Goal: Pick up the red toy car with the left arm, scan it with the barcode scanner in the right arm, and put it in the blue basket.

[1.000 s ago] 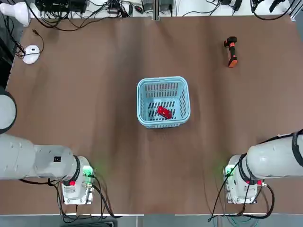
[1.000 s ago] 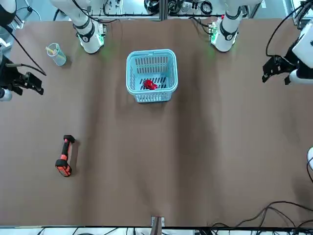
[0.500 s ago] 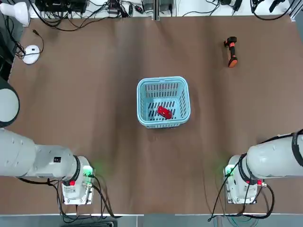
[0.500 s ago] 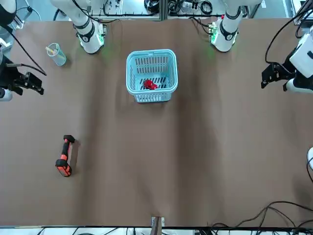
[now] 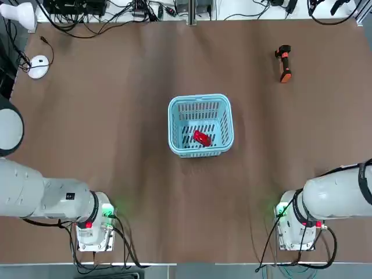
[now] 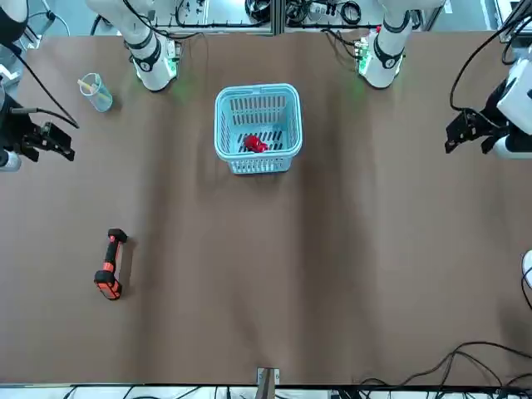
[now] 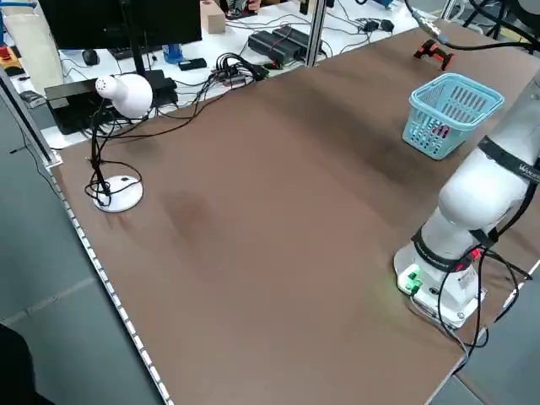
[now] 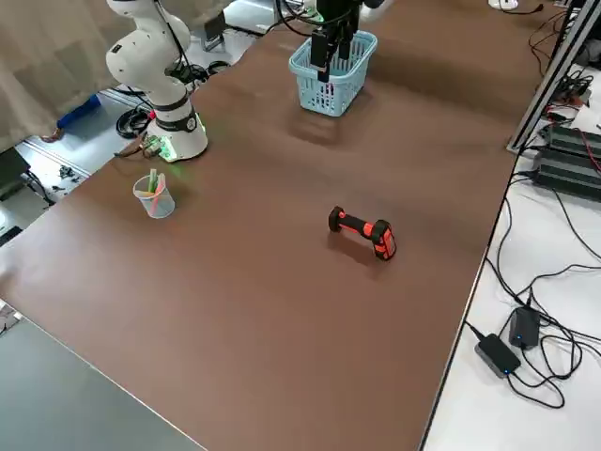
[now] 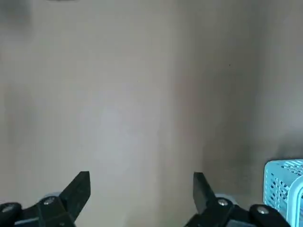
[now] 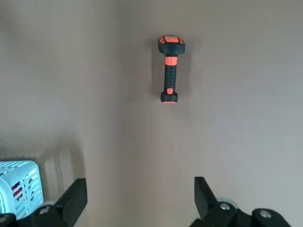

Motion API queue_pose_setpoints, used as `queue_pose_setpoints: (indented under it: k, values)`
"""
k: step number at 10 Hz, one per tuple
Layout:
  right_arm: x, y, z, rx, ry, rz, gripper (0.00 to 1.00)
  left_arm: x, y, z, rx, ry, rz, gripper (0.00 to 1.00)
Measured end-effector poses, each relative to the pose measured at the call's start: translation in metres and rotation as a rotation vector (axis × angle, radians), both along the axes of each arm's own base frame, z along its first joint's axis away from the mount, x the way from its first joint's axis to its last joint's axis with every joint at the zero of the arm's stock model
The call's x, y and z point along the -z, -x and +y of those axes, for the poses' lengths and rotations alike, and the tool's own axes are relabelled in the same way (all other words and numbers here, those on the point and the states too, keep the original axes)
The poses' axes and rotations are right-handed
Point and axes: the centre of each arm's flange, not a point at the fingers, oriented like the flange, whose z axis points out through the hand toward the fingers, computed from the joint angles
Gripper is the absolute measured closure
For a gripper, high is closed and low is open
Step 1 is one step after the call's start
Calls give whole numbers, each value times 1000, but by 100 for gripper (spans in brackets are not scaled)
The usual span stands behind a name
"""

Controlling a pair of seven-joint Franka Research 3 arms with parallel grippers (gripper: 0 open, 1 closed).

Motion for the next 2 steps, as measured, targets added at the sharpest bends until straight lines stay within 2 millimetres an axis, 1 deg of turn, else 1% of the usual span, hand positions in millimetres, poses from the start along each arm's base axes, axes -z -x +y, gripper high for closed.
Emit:
queue_pose_setpoints:
  k: [2]
  values:
    - [0, 0, 0, 0, 0, 0, 0, 0, 0, 1, -2, 0, 0, 4]
